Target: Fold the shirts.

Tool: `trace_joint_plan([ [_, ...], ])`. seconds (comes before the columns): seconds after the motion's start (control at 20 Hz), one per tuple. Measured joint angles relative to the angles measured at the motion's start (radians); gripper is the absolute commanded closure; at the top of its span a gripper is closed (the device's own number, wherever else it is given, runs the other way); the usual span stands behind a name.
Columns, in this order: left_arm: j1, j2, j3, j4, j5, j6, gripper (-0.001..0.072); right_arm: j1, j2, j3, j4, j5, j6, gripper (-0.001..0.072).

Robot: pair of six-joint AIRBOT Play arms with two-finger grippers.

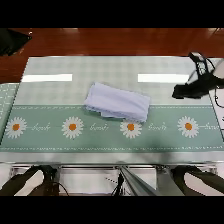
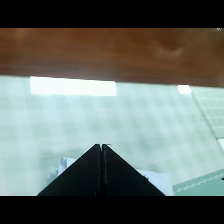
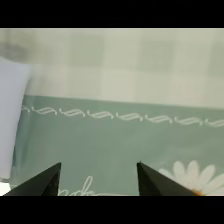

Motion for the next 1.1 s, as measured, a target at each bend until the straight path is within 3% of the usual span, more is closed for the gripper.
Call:
trace_joint_plan([
  [0.25, 0.000, -0.003, -0.008, 0.064, -0.084, -0.021, 0.0682, -0.185, 0.021, -0.315, 0.480, -0.139, -0.140, 0.0154],
  [0.6, -0.016, -0.004, -0.035, 0.087, -0.172, -0.040, 0.0682, 0.008, -0.085, -0.487, 0.824, -0.384, -0.286, 0.0120],
  [0.65, -0.025, -0.004, -0.035, 0.087, -0.178, -0.040, 0.0682, 0.045, -0.107, -0.493, 0.886, -0.415, -0.310, 0.0168],
  [0.7, -0.035, -0.004, -0.036, 0.087, -0.181, -0.041, 0.0682, 0.079, -0.125, -0.496, 0.945, -0.439, -0.327, 0.0329],
  [0.75, -0.044, -0.004, -0.037, 0.087, -0.185, -0.044, 0.0682, 0.111, -0.141, -0.500, 0.991, -0.475, -0.345, 0.0544],
  [0.8, -0.052, -0.004, -0.037, 0.088, -0.187, -0.044, 0.0682, 0.135, -0.152, -0.500, 1.034, -0.496, -0.366, 0.0690],
  [0.95, -0.071, -0.006, -0.038, 0.088, -0.189, -0.044, 0.0682, 0.153, -0.168, -0.475, 1.109, -0.494, -0.433, 0.0686],
  [1.1, -0.078, -0.009, -0.039, 0.089, -0.191, -0.044, 0.0682, 0.082, -0.143, -0.400, 1.107, -0.371, -0.465, 0.0686],
])
